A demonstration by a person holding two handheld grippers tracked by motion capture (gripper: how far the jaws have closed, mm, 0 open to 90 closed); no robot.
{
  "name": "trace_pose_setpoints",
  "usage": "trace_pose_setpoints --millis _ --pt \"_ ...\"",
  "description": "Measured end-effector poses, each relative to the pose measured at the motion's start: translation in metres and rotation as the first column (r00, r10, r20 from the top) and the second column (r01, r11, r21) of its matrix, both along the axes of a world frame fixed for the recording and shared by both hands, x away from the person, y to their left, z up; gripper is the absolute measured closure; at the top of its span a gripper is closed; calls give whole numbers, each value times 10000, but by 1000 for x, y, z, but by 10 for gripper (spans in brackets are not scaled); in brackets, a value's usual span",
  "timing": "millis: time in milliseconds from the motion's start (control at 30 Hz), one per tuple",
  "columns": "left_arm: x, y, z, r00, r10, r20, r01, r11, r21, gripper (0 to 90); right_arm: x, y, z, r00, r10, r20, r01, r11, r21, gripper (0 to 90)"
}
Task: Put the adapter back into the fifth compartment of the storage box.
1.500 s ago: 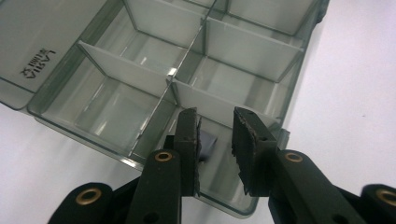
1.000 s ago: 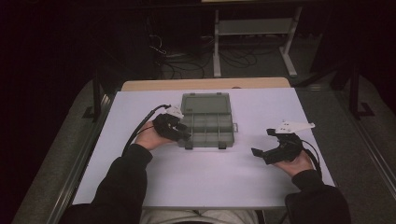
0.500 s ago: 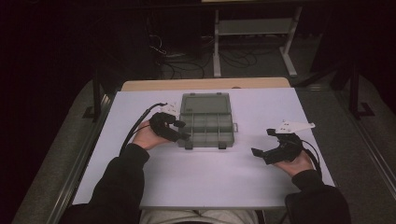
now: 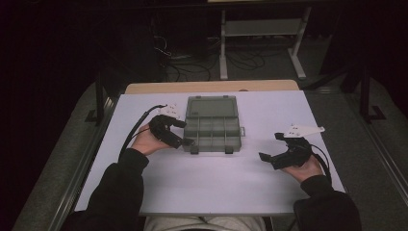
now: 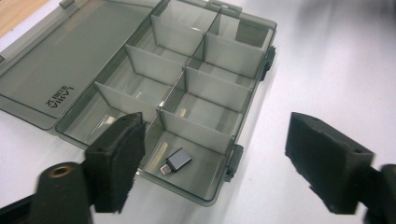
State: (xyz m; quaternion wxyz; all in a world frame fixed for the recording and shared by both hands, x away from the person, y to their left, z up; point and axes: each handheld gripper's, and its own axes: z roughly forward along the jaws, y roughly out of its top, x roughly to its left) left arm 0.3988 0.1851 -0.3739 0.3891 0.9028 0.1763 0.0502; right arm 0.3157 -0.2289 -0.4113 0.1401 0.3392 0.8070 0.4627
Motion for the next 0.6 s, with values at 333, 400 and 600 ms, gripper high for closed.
trace_pose_setpoints --millis 333,400,600 --pt "-6 8 8 9999 122 -99 -126 9994 -331 0 0 0 0 10000 -23 4 23 10000 -27 0" --pt "-7 10 9 9998 179 -39 -181 9991 -385 0 0 0 0 10000 -27 -7 27 10000 -20 0" --pt "-11 17 10 9996 270 93 -267 9990 -356 0 0 -1 0 10000 -43 4 43 10000 -24 0"
